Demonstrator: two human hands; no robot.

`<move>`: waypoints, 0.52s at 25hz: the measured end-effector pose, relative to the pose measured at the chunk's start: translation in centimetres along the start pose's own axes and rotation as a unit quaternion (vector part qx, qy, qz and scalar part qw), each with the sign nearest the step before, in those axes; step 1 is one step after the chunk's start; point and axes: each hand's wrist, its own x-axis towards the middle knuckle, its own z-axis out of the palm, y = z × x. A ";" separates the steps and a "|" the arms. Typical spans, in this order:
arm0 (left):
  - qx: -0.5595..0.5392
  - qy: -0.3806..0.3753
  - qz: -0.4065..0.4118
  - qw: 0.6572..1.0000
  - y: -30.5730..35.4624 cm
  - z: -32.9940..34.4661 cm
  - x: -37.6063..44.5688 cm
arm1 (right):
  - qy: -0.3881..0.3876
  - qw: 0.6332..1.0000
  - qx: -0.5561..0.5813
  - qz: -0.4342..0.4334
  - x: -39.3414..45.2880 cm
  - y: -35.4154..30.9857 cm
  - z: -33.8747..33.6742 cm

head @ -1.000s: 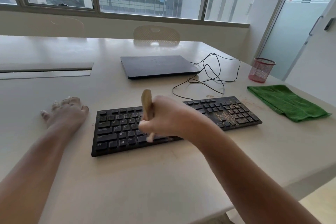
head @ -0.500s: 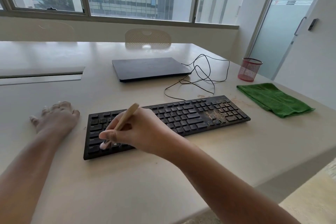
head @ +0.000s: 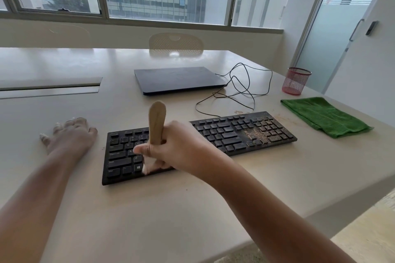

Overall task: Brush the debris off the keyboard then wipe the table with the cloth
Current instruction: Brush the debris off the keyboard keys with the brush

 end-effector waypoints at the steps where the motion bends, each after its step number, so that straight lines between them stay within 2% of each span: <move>1: 0.000 0.000 0.001 1.000 -0.1 0.0 0.0 | 0.013 1.000 0.004 -0.004 0.1 0.0 -0.1; 5: 0.003 -0.001 0.003 1.000 0.1 0.1 0.1 | -0.022 1.000 -0.018 -0.004 0.3 0.1 -0.1; 8: 0.004 -0.006 0.004 1.000 -0.1 0.1 0.1 | -0.001 1.000 -0.008 -0.015 0.4 0.2 -0.4; 10: 0.007 -0.006 0.011 1.000 0.0 0.1 0.1 | -0.029 0.999 -0.026 -0.007 0.3 0.2 -0.1; 13: 0.009 0.000 0.013 1.000 -0.5 0.4 0.7 | -0.029 0.999 0.018 -0.023 0.5 0.0 0.3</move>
